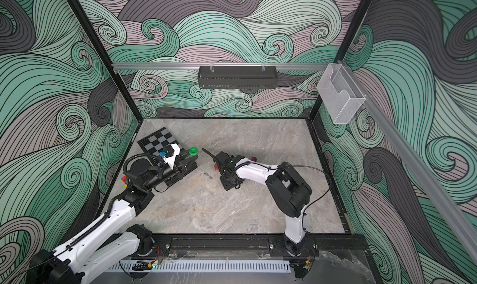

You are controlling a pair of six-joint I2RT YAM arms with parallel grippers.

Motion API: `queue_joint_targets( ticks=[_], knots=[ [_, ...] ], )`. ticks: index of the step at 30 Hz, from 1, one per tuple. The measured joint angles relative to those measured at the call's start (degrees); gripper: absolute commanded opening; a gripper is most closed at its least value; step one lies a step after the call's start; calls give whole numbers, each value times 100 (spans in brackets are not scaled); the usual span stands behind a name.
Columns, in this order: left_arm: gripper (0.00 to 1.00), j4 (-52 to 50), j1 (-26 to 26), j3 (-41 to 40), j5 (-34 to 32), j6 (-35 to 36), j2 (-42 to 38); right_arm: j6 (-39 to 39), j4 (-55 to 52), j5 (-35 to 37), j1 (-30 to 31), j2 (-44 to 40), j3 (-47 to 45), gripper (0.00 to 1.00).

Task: Close the paint jar lid
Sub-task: Pick up the lid from the center of the board.

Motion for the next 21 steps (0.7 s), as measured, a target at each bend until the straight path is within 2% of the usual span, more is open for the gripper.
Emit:
queue_joint_targets(
  ticks=[15, 21],
  knots=[
    [21, -2, 0, 0, 7, 0, 0, 20, -50, 0, -37, 267, 155, 44],
    [21, -2, 0, 0, 11, 0, 0, 22, -55, 0, -63, 330, 168, 40]
  ],
)
